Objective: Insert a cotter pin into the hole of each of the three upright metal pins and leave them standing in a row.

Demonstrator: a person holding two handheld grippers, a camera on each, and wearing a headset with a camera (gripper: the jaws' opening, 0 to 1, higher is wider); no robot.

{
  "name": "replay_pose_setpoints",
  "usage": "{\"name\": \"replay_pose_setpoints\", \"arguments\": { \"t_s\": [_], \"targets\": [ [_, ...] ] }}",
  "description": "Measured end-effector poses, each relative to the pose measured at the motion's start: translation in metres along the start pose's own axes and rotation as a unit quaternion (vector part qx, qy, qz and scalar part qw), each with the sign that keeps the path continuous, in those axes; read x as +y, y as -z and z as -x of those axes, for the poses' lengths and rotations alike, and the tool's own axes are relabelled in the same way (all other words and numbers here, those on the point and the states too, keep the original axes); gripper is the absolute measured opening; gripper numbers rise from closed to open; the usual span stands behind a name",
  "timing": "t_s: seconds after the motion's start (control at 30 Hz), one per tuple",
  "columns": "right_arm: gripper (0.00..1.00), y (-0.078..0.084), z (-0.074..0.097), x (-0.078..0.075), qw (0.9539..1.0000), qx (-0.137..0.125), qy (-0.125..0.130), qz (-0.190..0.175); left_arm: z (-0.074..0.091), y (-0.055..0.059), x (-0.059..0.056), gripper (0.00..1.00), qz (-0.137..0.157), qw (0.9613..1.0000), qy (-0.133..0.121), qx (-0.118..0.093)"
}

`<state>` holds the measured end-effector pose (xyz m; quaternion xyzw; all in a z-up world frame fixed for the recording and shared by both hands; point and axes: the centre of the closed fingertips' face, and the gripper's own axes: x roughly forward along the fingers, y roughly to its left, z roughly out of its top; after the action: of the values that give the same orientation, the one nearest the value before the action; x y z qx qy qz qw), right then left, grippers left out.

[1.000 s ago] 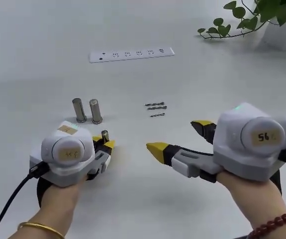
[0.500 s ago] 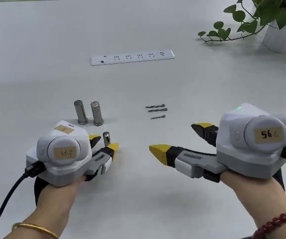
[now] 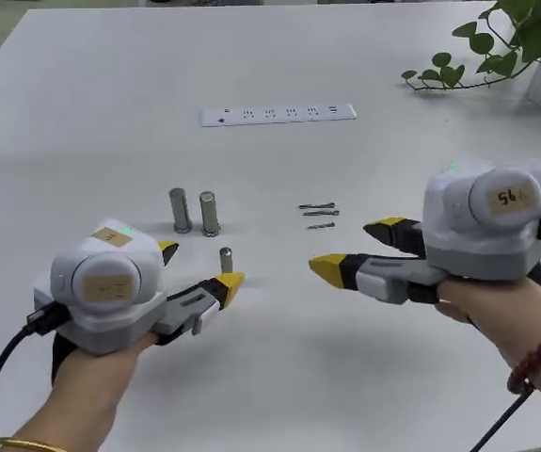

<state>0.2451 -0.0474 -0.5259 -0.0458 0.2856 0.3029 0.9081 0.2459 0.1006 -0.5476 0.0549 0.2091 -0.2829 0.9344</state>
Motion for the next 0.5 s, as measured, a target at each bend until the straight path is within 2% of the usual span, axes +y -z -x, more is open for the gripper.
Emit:
{"name": "replay_pose_setpoints", "arguments": {
  "t_s": [0.2, 0.33, 0.4, 0.5],
  "targets": [
    [0.48, -0.005, -0.008, -0.008, 0.9997, 0.021, -0.015, 0.000, 0.012, -0.003, 0.005, 0.64, 0.008, 1.0000, -0.003, -0.001],
    [0.45, -0.009, -0.016, -0.017, 0.9989, 0.037, -0.020, 0.022, 0.018, -0.006, 0.006, 0.71, 0.010, 0.9999, -0.004, -0.003],
    [0.45, -0.008, -0.020, -0.021, 0.9980, 0.051, -0.021, 0.033, 0.021, -0.009, 0.004, 0.75, 0.027, 0.9996, -0.003, -0.010],
    [0.43, -0.007, -0.026, -0.028, 0.9963, 0.066, -0.024, 0.051, 0.024, -0.010, 0.001, 0.79, 0.014, 0.9998, 0.000, -0.010]
  ]
}}
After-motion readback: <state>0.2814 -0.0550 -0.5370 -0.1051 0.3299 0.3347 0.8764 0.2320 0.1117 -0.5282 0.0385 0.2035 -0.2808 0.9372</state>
